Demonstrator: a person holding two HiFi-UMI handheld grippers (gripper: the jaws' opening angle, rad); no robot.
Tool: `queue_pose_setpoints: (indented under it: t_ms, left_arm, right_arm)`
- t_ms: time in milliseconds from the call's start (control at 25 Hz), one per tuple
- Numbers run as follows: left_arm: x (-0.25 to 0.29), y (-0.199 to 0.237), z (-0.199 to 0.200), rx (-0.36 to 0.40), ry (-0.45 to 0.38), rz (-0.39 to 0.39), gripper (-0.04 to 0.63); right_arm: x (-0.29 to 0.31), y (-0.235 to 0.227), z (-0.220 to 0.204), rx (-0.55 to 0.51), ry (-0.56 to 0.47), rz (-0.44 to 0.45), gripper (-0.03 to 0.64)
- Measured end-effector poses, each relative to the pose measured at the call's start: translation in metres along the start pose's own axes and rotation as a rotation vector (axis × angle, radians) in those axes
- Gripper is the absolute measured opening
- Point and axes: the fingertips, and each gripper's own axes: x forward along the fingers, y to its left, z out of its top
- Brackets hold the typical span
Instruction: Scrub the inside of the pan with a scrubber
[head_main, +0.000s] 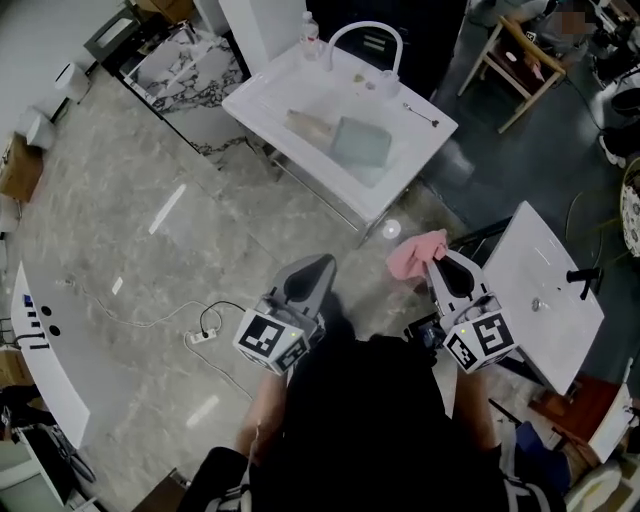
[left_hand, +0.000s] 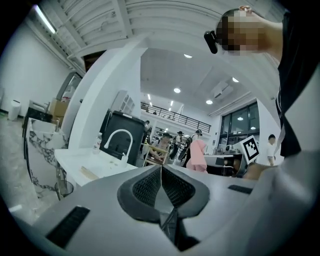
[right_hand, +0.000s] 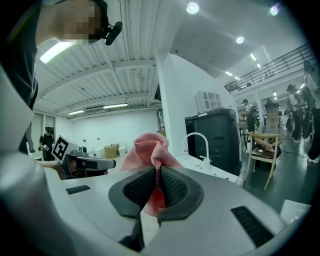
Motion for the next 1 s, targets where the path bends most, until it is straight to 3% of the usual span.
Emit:
queue_pose_setpoints:
  t_ms: [200, 440, 680, 1000]
  left_arm:
    - [0.025, 0.042, 0.008, 0.013, 0.041, -0.074, 0.035]
    - [0.053, 0.076, 0.000, -0.012, 0.083, -0.126, 0.035]
    - [0.098, 0.104, -0.003, -0.019, 0.107, -0.098, 0.035]
    - [0.170, 0.145, 0.036, 0.002, 0.093, -0.009, 0.035]
  right_arm:
    - [0.037, -0.007, 0.002, 0.030, 0.011, -0.083, 0.038]
    - [0.065, -0.012, -0.018, 0.062, 0.084, -0.097, 0.038]
    - [0.101, -0.067, -0.018, 0.087, 0.079, -0.104, 0.038]
    - [0.158, -0.151, 0.012, 0.112, 0.028, -0.058, 0.038]
